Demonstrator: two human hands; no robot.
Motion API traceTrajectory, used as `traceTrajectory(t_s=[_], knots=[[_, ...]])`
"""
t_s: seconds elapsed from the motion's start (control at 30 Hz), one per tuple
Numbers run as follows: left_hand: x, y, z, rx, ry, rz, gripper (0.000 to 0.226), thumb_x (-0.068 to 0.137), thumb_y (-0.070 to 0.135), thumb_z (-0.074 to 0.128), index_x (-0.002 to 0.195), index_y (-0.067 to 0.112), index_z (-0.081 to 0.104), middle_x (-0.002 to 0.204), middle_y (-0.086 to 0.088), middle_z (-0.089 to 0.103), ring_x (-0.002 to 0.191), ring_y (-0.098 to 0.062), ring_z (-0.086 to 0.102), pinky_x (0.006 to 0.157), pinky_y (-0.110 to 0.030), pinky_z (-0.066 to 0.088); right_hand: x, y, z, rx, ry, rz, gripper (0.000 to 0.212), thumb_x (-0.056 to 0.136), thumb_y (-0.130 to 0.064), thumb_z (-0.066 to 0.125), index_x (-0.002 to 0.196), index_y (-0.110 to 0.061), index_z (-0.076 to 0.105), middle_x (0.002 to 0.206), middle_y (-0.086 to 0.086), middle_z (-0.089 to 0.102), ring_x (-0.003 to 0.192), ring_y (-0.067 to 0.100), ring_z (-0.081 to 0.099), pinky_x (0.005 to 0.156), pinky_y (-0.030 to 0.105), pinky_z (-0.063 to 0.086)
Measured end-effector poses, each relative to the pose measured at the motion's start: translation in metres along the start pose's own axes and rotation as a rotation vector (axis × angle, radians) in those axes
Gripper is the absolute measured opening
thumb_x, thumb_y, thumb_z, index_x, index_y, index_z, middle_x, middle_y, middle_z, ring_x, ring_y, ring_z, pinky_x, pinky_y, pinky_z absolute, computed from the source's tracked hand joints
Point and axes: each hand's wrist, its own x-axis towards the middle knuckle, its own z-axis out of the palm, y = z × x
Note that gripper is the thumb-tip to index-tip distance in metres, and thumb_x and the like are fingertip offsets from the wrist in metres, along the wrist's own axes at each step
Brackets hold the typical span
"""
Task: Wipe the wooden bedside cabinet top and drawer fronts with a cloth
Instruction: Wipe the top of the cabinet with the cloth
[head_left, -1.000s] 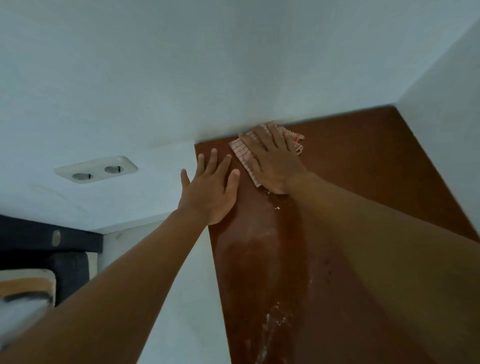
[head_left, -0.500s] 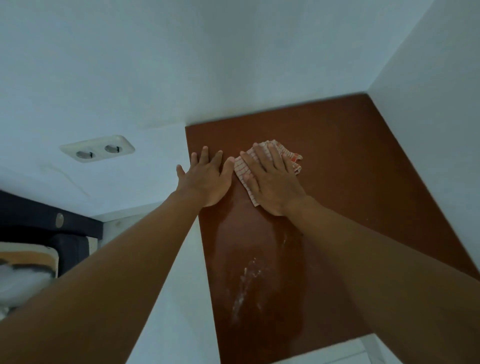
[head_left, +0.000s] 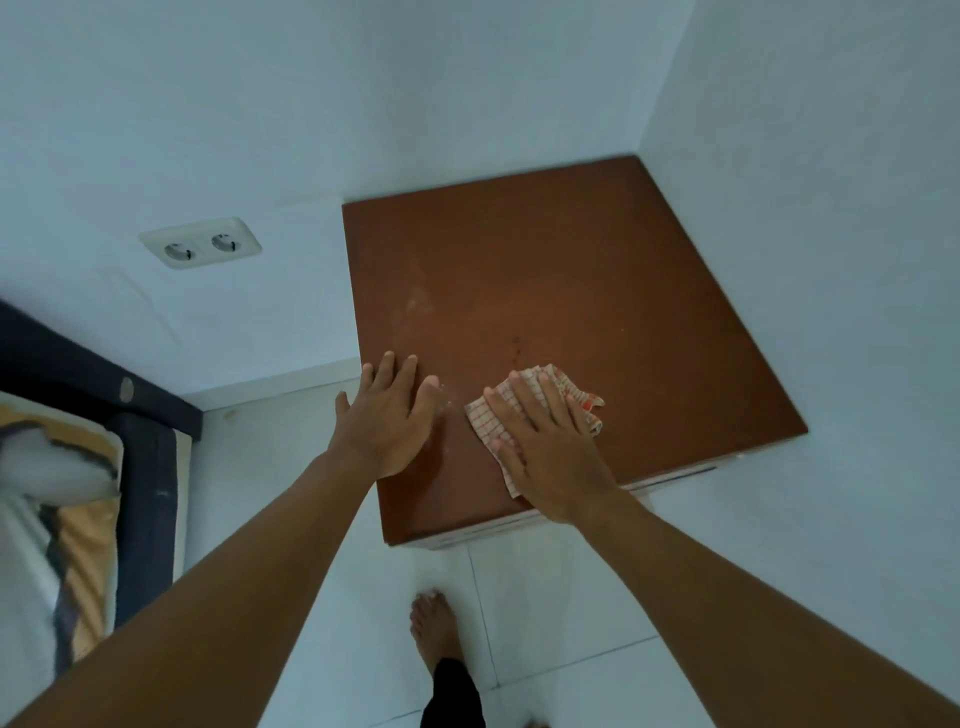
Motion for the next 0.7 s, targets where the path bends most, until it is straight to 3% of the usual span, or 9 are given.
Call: traceTrajectory(t_s=[0.13,0.23,0.33,0.43,0.6,0.7], knots=[[-0.039,0.008,0.004,-0.015,0.008,0.007,0.067,0.102,0.059,0.011,0.161,0.029,0.014,0.170,0.001,0.003,0.156,-0.025,-0.002,0.121,-0.061,0.002,-0.061,0.008,0.011,0.093,0.032,-0.071,0.052,0.107,-0.028,0.037,0.159,-0.032,0.031,0.169,-0.002,0.024,0.159,0.028,0.009,0.125,0.051,0.024],[-0.056,0.010,0.004,-0.024,0.019,0.015,0.066,0.102,0.059,0.011,0.161,0.030,0.015,0.170,0.001,0.005,0.156,-0.025,-0.001,0.121,-0.061,0.002,-0.106,0.014,0.014,0.142,0.118,-0.121,0.066,0.094,0.004,0.040,0.154,-0.024,0.043,0.166,0.000,0.032,0.158,0.026,0.015,0.123,0.051,0.032],[-0.065,0.007,0.004,-0.010,0.021,0.020,0.067,0.101,0.061,0.009,0.160,0.030,0.015,0.170,0.001,0.006,0.156,-0.025,0.000,0.121,-0.062,0.003,-0.154,0.023,0.025,0.124,0.185,-0.064,0.078,0.077,0.019,0.055,0.145,-0.021,0.053,0.161,0.001,0.041,0.152,0.027,0.032,0.100,0.049,0.056],[-0.069,0.004,-0.001,0.000,0.014,0.011,0.069,0.100,0.062,0.008,0.161,0.030,0.013,0.170,0.001,0.005,0.156,-0.027,-0.001,0.121,-0.061,0.003,-0.187,0.033,0.033,0.153,0.152,0.035,0.094,0.065,0.027,0.070,0.144,-0.021,0.053,0.158,-0.004,0.040,0.144,0.030,0.044,0.084,0.044,0.063],[-0.063,-0.004,-0.018,0.012,0.028,-0.005,0.067,0.101,0.060,0.009,0.160,0.029,0.015,0.170,0.000,0.008,0.156,-0.029,0.002,0.122,-0.061,0.006,-0.163,0.024,-0.011,0.191,0.235,-0.126,0.075,0.083,0.015,0.068,0.149,-0.014,0.050,0.158,0.004,0.044,0.150,0.021,0.038,0.113,0.040,0.046],[-0.048,-0.009,-0.034,0.000,0.042,-0.020,0.066,0.101,0.059,0.011,0.160,0.030,0.017,0.169,-0.001,0.009,0.156,-0.028,0.002,0.122,-0.061,0.007,-0.099,0.010,-0.049,0.324,0.332,-0.126,0.054,0.098,0.005,0.058,0.148,-0.014,0.052,0.156,0.005,0.048,0.149,0.018,0.039,0.119,0.039,0.040]])
